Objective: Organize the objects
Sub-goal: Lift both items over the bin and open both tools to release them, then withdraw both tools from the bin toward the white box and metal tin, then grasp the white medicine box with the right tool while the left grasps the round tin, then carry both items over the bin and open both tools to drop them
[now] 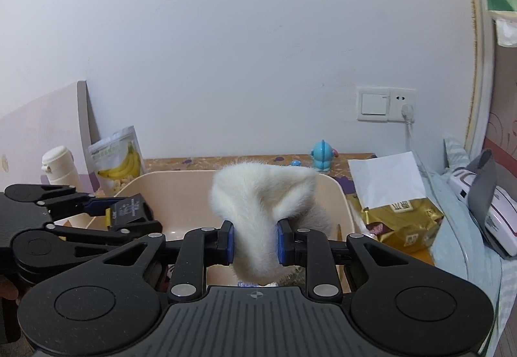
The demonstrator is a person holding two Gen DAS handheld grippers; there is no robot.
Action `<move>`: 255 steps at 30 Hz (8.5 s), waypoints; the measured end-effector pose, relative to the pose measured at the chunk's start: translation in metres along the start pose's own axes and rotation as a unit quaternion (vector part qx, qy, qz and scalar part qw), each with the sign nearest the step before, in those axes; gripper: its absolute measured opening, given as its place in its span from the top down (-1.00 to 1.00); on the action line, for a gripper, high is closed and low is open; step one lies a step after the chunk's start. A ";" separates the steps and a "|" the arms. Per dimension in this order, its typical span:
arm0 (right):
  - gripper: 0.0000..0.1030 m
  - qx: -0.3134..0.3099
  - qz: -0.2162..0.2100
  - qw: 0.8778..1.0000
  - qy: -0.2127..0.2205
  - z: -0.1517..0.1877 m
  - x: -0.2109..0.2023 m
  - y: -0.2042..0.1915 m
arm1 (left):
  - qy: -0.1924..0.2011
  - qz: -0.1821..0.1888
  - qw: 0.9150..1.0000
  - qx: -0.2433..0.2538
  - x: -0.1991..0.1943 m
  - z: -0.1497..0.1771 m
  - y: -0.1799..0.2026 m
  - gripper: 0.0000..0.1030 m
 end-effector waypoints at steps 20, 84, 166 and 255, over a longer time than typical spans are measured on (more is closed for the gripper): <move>0.52 -0.030 0.016 0.997 -0.075 0.020 0.055 0.004 | -0.061 0.000 0.998 0.001 0.040 0.010 0.006 0.07; -1.00 -0.014 0.048 0.996 -0.074 0.085 -0.061 0.054 | -0.064 -0.013 0.997 -0.039 -0.072 0.063 0.091 -0.61; -1.00 -0.066 0.028 0.989 -0.133 0.150 0.071 -0.071 | -0.111 -0.034 0.982 -0.150 -0.020 0.163 -0.029 -0.70; -0.17 -0.016 0.027 0.999 -0.036 0.101 -0.034 -0.011 | -0.010 -0.042 0.996 -0.077 -0.120 0.078 0.019 -0.07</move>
Point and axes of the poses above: each gripper's, at about its wrist camera, not at the fingertips, and x roughly the way its jaws point, y to its right, z to its underside, the point moved 2 cm from there along x, roughly the way its jaws point, and after that the axes turned 10 degrees about x, right-handed, at the moved point
